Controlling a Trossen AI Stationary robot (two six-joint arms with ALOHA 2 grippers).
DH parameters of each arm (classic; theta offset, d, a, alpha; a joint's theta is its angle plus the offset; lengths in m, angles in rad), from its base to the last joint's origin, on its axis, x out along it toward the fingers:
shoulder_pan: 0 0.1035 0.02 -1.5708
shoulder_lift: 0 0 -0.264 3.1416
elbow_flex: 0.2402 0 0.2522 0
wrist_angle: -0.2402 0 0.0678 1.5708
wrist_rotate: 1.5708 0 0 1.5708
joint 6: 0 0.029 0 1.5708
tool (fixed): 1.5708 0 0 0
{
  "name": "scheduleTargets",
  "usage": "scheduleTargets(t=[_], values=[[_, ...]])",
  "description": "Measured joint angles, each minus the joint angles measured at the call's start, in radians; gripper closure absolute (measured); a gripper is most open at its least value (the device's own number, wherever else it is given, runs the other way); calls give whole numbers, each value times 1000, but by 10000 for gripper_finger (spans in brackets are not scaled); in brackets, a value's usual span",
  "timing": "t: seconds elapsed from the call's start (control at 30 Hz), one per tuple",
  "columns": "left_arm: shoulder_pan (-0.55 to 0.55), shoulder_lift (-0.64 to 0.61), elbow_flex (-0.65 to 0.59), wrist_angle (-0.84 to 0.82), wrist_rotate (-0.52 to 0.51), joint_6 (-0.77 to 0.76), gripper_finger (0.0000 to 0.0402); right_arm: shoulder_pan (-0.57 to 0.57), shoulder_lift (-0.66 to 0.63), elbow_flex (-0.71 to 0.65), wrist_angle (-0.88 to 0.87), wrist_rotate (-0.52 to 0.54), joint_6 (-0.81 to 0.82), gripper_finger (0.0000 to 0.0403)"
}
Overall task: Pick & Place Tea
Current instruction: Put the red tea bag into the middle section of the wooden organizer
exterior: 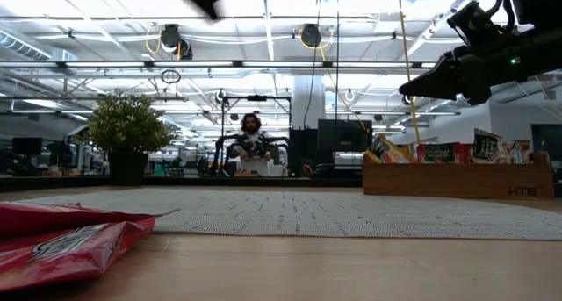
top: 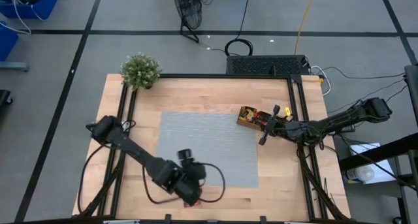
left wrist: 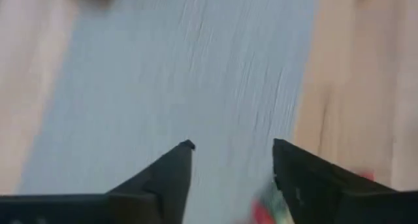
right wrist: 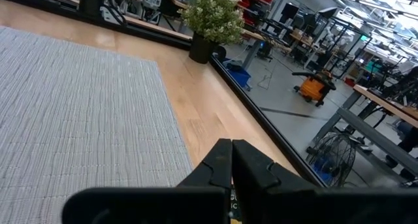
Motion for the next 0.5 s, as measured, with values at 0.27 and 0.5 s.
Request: scheduleTargets(t=[0.27, 0.5], values=[[-52, 44, -101, -227, 259, -572, 126, 0, 0, 0, 1, 0, -3, 403], [-85, 44, -268, -68, 318, -649, 124, 0, 0, 0, 2, 0, 1, 403]])
